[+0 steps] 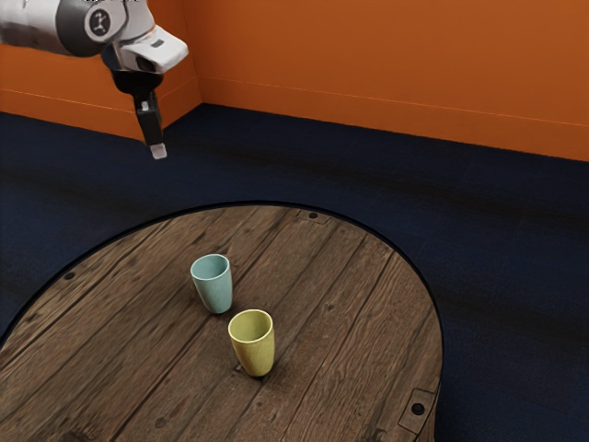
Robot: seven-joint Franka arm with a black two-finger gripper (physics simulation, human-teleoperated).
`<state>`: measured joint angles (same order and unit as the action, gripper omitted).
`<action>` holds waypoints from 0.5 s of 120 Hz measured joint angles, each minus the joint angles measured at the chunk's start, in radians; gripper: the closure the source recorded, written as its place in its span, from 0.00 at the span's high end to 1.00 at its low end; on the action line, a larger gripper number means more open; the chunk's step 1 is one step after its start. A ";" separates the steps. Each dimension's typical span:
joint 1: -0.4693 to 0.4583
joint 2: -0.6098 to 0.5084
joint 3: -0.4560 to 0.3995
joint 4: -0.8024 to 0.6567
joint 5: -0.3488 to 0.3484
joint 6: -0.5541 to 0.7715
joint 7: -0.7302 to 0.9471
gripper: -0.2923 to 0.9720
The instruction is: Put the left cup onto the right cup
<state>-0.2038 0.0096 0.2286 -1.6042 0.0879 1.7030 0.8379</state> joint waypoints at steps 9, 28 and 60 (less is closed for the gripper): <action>-0.023 -0.001 0.001 -0.019 -0.003 -0.004 0.011 0.77; -0.065 0.007 0.001 -0.087 -0.004 0.043 0.032 0.77; 0.018 0.053 0.001 -0.165 0.003 0.121 0.060 0.77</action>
<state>-0.1863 0.0626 0.2297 -1.7690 0.0911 1.8237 0.8975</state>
